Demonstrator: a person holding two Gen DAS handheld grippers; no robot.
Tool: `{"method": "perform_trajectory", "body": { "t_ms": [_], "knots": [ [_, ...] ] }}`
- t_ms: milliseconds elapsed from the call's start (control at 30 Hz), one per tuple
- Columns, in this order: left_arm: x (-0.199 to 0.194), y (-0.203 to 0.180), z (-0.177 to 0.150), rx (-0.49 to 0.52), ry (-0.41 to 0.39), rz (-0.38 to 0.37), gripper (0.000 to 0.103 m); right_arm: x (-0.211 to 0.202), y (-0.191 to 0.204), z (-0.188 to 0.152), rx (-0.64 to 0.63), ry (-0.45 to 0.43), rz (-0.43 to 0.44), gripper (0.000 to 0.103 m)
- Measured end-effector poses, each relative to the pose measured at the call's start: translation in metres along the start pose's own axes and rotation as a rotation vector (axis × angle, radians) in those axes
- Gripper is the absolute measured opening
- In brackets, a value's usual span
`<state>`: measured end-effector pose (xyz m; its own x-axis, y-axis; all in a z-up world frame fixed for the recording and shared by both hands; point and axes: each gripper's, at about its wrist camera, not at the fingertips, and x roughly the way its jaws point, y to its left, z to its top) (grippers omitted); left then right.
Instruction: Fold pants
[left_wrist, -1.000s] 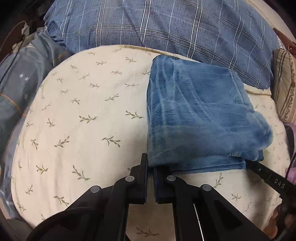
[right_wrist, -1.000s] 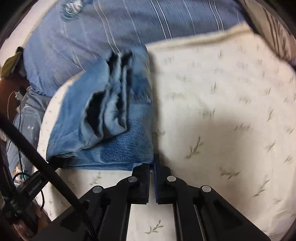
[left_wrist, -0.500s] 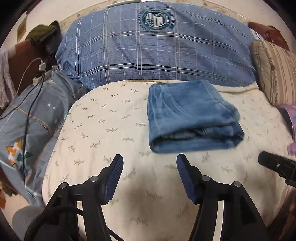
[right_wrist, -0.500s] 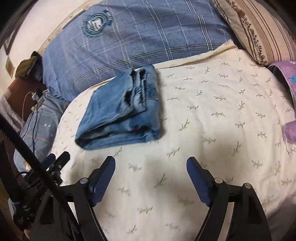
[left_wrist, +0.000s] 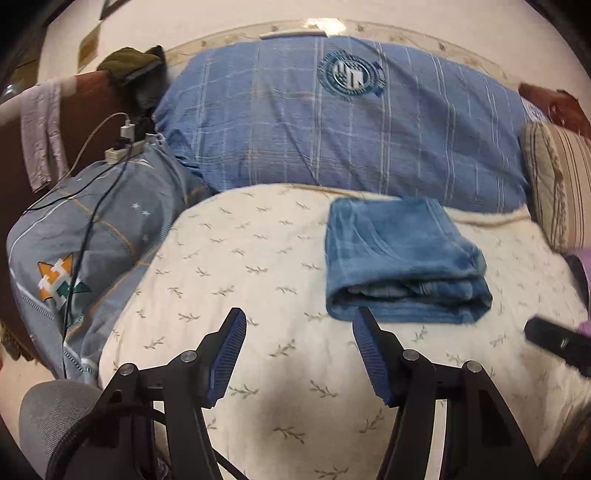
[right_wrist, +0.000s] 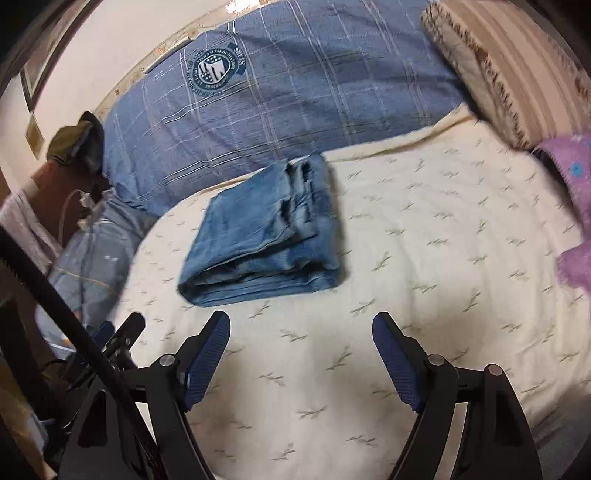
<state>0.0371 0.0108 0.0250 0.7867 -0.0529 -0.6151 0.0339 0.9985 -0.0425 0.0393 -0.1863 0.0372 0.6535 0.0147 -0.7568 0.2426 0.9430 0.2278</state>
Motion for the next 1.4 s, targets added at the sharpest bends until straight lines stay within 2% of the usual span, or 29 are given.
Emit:
{"method": "perform_trajectory", "body": {
  "t_ms": [100, 167, 267, 367, 633, 1000, 1400],
  "knots": [
    [0.001, -0.001, 0.0, 0.021, 0.013, 0.001, 0.062, 0.005, 0.003, -0.002, -0.005, 0.022, 0.004, 0.081],
    [0.002, -0.004, 0.001, 0.045, 0.026, 0.028, 0.062, 0.004, 0.006, -0.003, -0.011, 0.017, 0.007, 0.081],
    [-0.003, -0.01, 0.004, 0.085, 0.002, 0.057, 0.069, 0.002, 0.01, -0.005, -0.015, 0.01, 0.013, 0.081],
    [-0.007, -0.014, 0.004, 0.1, -0.002, 0.015, 0.07, 0.002, 0.012, -0.005, -0.024, 0.009, 0.009, 0.081],
    [-0.015, -0.007, 0.003, 0.059, -0.021, 0.019, 0.072, -0.009, 0.023, -0.004, -0.065, -0.042, 0.012, 0.081],
    [-0.01, -0.003, 0.007, 0.049, 0.016, -0.003, 0.072, -0.009, 0.027, -0.005, -0.085, -0.044, -0.01, 0.084],
    [-0.015, -0.008, 0.005, 0.058, 0.016, -0.034, 0.072, -0.007, 0.028, -0.004, -0.108, -0.048, -0.046, 0.084]
  ]
}}
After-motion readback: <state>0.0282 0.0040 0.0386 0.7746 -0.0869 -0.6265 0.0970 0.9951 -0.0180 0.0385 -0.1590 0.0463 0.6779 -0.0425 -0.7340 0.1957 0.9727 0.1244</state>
